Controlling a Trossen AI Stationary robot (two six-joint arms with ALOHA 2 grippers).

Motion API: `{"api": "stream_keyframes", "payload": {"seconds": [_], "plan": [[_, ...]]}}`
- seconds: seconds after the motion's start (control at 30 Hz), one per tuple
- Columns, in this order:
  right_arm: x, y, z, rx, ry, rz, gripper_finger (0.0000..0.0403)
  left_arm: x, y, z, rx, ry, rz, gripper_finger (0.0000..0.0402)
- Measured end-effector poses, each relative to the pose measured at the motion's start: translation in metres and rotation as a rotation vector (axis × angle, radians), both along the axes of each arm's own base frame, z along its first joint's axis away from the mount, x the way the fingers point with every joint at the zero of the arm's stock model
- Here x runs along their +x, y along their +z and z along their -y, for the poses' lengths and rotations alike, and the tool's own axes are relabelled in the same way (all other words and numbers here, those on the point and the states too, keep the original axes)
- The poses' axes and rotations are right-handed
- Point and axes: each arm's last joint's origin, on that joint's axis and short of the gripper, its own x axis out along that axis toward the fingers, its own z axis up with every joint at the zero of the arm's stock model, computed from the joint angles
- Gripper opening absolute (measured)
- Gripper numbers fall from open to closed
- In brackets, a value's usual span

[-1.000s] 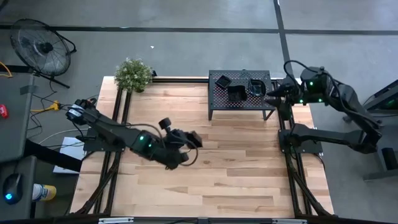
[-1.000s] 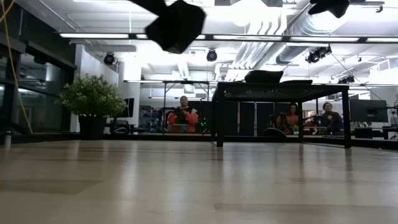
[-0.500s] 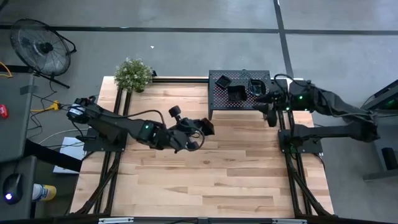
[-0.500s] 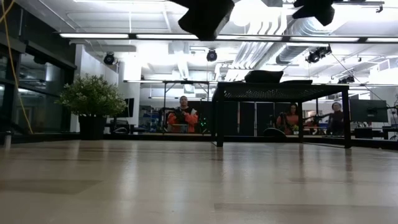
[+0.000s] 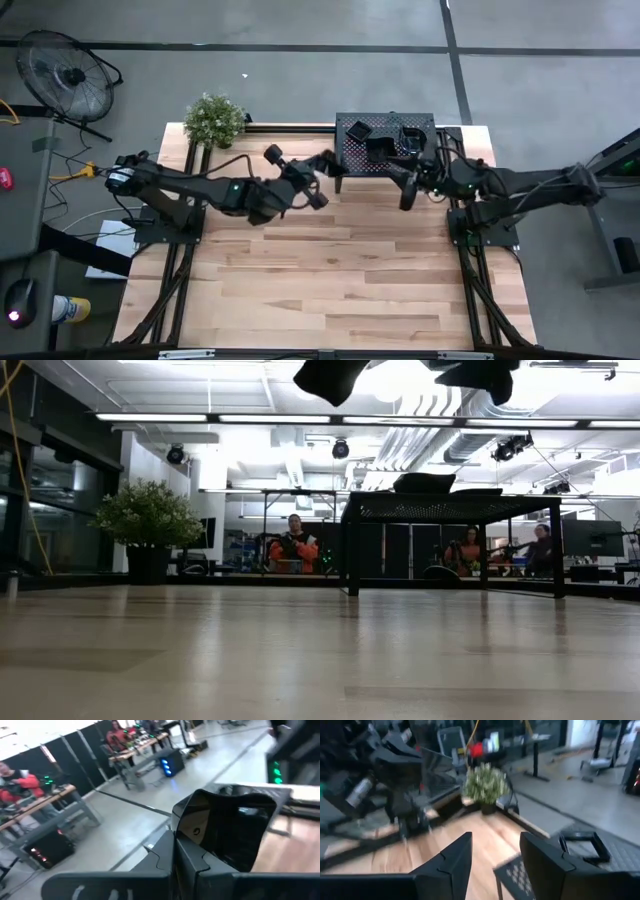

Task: Pick & Place Mini shaped plates
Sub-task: Stack the black distorted square plate on top of the black distorted square plates on the shelf

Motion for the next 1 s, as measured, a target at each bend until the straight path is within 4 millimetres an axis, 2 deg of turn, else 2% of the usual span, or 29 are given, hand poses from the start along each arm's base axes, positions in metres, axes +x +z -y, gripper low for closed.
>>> {"api": "stream_keyframes", "payload": {"seconds": [0.27, 0.4, 0.7, 1.0], "plan": [[0.036, -0.01, -0.01, -0.068, -0.089, 0.106, 0.0161, 0.004, 0.011, -0.028, 0.021, 0.086, 0.081, 0.0], [0.056, -0.014, -0.01, -0.12, -0.115, 0.143, 0.0161, 0.006, 0.016, -0.039, 0.039, 0.068, 0.096, 0.0], [0.083, -0.022, 0.004, -0.112, -0.202, 0.273, 0.0161, 0.008, 0.019, -0.051, 0.053, 0.021, 0.107, 0.0], [0.111, -0.021, 0.014, -0.099, -0.221, 0.267, 0.0161, 0.009, 0.019, -0.058, 0.078, -0.033, 0.075, 0.0]]}}
